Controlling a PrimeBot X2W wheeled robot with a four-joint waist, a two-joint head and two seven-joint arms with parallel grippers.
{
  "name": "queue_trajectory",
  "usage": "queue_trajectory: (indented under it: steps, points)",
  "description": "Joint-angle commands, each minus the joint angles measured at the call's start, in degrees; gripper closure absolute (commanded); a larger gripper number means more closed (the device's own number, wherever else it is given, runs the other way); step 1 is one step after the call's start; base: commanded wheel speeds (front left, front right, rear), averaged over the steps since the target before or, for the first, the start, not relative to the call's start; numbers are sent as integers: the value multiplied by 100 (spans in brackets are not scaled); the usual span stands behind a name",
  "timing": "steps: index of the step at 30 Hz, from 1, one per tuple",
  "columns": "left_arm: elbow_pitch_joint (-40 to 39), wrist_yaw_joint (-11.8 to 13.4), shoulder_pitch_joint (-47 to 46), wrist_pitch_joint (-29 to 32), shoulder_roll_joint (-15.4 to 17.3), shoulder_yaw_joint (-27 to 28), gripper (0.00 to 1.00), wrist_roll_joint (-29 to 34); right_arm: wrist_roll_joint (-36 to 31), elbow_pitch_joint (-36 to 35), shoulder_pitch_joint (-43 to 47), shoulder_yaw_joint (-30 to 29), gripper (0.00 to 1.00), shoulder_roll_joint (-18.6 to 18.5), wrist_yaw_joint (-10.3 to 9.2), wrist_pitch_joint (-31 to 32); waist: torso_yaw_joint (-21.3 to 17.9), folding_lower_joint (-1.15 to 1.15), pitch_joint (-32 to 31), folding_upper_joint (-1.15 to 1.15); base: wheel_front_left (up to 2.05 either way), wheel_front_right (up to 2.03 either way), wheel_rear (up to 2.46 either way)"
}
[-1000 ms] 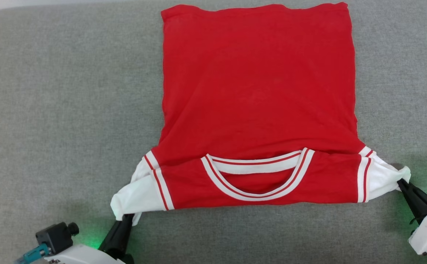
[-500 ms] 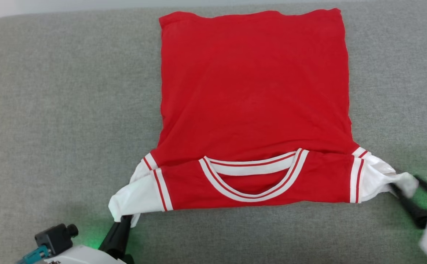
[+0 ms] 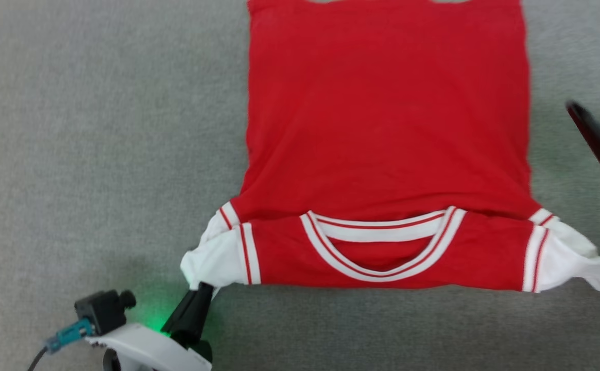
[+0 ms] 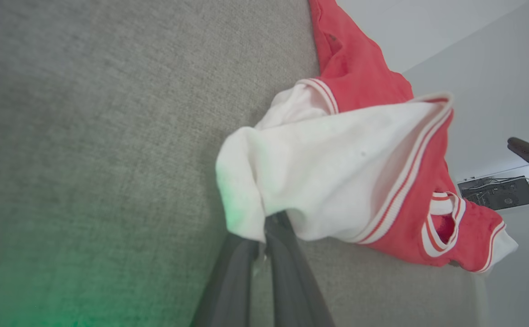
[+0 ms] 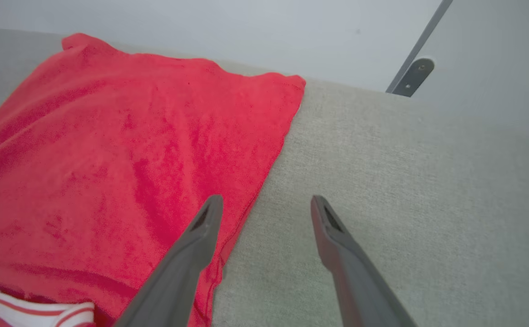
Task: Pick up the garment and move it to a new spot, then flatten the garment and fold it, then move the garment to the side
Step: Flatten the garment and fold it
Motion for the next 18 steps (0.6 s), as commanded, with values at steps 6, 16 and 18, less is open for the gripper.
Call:
queue_trajectory:
  steps: [6,16,18]
  points:
    - [82,-161,-436,142,-17,-111,100,139,-1141,1671,-2276,259,0,495,-9,705,465,0,792,0,0,0,0]
    - [199,-353,-800,230,-87,-126,100,91,-2444,3580,-3887,-454,0,857,-9,675,774,0,1367,0,0,0,0]
    - [231,-392,-845,253,-110,-113,100,12,-2579,3852,-4041,-426,0,947,-9,685,801,0,1467,0,0,0,0]
